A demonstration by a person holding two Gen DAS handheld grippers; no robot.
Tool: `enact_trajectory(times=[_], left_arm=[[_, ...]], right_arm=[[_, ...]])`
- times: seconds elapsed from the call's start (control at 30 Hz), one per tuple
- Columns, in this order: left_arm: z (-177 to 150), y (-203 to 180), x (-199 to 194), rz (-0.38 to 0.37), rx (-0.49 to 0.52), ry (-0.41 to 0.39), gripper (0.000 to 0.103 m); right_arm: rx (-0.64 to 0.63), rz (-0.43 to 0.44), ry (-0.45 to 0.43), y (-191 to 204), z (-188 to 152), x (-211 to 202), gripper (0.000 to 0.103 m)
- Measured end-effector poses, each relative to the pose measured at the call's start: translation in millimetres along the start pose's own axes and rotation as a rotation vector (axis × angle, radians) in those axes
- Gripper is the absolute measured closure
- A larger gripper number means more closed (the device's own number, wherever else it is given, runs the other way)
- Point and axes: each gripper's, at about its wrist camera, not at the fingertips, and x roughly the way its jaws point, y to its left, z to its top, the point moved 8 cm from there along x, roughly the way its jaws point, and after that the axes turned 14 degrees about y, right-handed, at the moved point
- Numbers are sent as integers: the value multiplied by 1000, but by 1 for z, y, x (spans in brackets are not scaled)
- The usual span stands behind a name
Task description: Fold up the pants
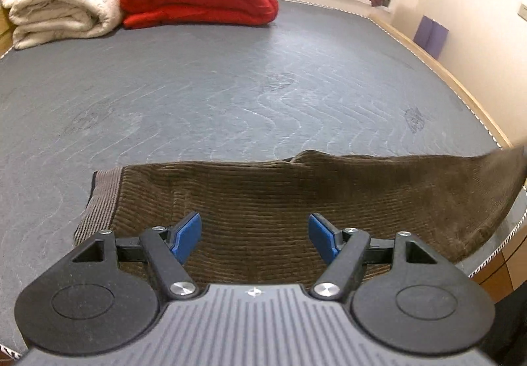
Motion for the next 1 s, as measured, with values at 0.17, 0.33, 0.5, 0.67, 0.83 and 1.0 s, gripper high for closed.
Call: enact_trajectory(times=[0.17, 0.33, 0.5, 0.67, 0.83, 1.0], left_arm=[[-5, 8, 2, 2, -7, 14, 26], [-4, 10, 3, -6, -20, 20, 26], [-6, 15, 4, -8, -41, 33, 26], [-4, 17, 4, -16, -40, 29, 26], [-1, 14, 9, -22, -61, 41, 26], [1, -4, 13, -15, -22, 43, 26]], right_arm=[[-645, 254, -150, 193, -82, -80, 89], [-1133, 514, 194, 295, -267, -86, 87], [-1501, 466, 382, 294, -390, -83, 76], [-1403, 654, 502, 297, -368, -115, 62], [-1226, 661, 456, 300, -341, -107, 61], [-1289, 584, 443, 303, -358, -82, 61]])
